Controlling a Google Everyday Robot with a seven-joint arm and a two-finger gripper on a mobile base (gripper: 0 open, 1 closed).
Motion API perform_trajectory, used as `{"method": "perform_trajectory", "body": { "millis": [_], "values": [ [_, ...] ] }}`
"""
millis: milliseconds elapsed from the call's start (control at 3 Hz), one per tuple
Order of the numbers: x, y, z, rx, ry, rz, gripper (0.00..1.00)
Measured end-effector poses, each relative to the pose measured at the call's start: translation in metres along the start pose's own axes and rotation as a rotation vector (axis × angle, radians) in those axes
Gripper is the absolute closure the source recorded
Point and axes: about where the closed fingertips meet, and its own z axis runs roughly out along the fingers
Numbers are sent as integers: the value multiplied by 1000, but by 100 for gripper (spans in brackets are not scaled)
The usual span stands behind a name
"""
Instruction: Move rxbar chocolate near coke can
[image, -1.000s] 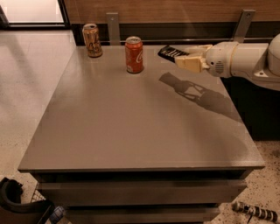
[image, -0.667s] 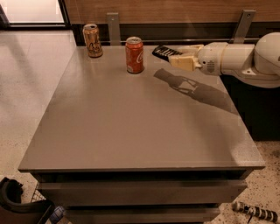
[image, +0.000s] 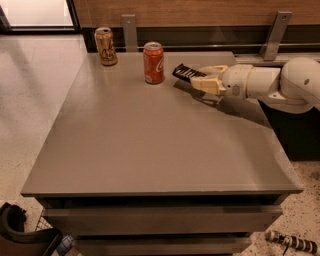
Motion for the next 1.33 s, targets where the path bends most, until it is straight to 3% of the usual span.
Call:
{"method": "perform_trajectory", "body": {
  "millis": [333, 1000, 1333],
  "values": [
    [0, 1, 2, -5, 0, 0, 84],
    [-1, 5, 9, -16, -2, 0, 22],
    [-1, 7, 12, -22, -3, 0, 0]
  ]
}}
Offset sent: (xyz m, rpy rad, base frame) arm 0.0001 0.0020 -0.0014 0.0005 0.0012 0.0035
